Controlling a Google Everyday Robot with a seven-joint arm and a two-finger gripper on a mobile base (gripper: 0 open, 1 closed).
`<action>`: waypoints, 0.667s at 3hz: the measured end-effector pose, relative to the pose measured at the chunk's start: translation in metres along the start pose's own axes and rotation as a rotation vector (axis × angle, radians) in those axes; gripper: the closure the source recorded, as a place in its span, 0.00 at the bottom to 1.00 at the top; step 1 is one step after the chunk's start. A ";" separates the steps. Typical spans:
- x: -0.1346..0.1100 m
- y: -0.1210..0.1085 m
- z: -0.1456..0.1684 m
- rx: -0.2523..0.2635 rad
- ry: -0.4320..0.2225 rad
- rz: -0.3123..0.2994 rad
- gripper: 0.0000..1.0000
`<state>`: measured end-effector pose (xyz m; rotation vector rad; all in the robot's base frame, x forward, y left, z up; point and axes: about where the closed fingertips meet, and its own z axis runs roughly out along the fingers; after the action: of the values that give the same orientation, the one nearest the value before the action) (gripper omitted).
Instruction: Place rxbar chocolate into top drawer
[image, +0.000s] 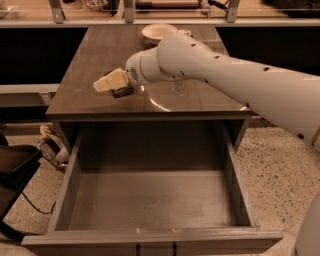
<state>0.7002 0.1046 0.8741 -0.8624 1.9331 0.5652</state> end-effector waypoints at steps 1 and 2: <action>0.008 0.000 0.011 -0.002 0.002 -0.007 0.00; 0.017 0.000 0.027 0.022 0.028 -0.056 0.00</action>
Offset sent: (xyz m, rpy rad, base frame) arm 0.0168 0.0125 -0.0387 -0.1158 -0.0523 0.0058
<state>0.7098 0.1170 0.8467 -0.9118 1.9303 0.4999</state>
